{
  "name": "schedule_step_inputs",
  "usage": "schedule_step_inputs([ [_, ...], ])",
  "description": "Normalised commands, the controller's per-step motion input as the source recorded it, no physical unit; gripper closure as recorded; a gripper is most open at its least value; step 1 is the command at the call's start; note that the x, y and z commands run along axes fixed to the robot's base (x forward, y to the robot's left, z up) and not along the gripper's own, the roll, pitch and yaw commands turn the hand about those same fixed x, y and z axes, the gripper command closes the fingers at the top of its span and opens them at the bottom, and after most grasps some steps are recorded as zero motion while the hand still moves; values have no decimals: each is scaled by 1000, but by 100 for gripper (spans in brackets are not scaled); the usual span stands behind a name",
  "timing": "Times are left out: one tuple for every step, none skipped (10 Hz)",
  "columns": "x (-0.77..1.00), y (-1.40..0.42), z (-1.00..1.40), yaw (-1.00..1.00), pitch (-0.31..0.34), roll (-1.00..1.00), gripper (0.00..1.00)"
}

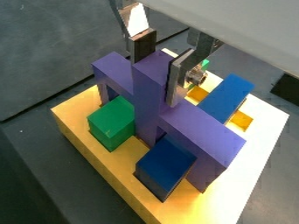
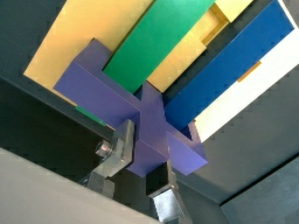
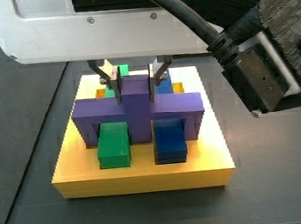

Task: Pick up the purple object. Move up. Move to above the board. Insert the purple object.
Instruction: Insert the purple object.

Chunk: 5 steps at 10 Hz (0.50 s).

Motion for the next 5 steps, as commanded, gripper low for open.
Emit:
schedule_step_inputs([
  [0,0,-151,89,0,-81,100],
  [0,0,-191,117,0,-73,100],
  [0,0,-243,114,0,-54,100],
  [0,0,-294,120,0,-64,100],
  [0,3,-351,106,0,-121,100],
])
